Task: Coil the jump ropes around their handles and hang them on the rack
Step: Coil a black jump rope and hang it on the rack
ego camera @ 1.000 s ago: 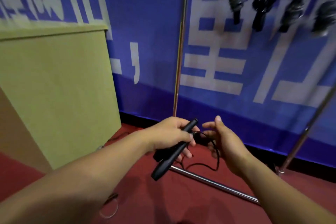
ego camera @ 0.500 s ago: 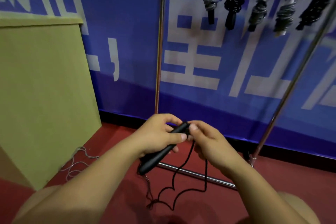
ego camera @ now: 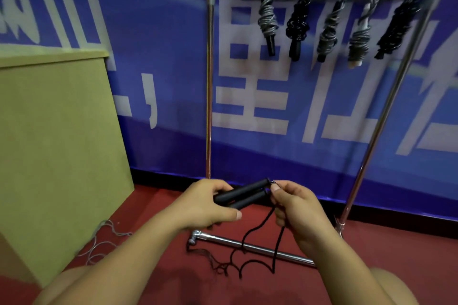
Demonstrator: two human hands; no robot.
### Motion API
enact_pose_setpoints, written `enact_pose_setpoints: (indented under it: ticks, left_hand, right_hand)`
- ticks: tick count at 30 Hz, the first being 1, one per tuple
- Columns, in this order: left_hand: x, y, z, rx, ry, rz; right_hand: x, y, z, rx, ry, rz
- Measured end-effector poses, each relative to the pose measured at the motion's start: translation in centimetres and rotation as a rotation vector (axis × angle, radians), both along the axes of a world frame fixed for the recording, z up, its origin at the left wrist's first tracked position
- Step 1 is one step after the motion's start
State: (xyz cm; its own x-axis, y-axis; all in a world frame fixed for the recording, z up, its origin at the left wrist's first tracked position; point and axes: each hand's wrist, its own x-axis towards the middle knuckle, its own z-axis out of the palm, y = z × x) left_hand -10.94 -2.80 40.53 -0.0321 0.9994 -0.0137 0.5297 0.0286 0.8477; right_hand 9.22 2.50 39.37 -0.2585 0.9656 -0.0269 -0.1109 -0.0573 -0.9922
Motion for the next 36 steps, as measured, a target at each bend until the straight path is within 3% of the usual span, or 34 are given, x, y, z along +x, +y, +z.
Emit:
enact_pose_setpoints:
  ticks: [5,8,11,14,16,18,21,24,28,33,36]
  left_hand:
    - [-0.4,-0.5,0.3,0.07,-0.028,0.011]
    - [-0.3,-1.1,0.2,0.069,-0.044,0.019]
    - [0.3,-1.3,0.2,0.235,-0.156,0.253]
    - [1.3,-1.5,0.7,0.307,-0.55,0.5]
    - [1.8,-2.0,0.5,0.217,-0.902,0.48]
    - [2.5,-2.4,-0.2,0.095,-1.051,0.365]
    - [3.8,-2.4,-1.9,-0.012,-0.87,0.213]
    - [4.0,-1.9,-3.4,-0.021,-0.724,0.213]
    - [3.5,-1.9,-3.5,0.005,-0.801,0.301]
    - [2.0,-1.8,-3.7,0.022,-0.758,0.437]
    - [1.6,-1.9,-3.7,0.005,-0.905,0.41]
  right_hand:
    - [-0.5,-0.6,-0.7,0.105,-0.157,0.057]
    - [-0.8,-0.7,-0.8,0.061,-0.166,0.154]
    - [-1.3,-0.8,-1.0,-0.032,-0.092,0.195]
    - [-2.0,-1.0,-1.6,-0.119,0.057,0.138]
    - [-2.8,-1.1,-2.1,-0.121,0.111,0.068]
    - [-3.2,-1.1,-2.5,-0.07,0.115,0.015]
    - [-3.9,-1.5,-2.9,0.018,0.087,0.032]
    - [-4.6,-2.7,-2.7,0.059,0.003,0.184]
    - [-4.9,-3.2,-2.2,0.024,-0.082,0.319]
    - [-5.2,-3.3,-3.2,-0.017,-0.217,0.392]
    - [-5.4,-3.1,-3.7,-0.005,-0.25,0.407]
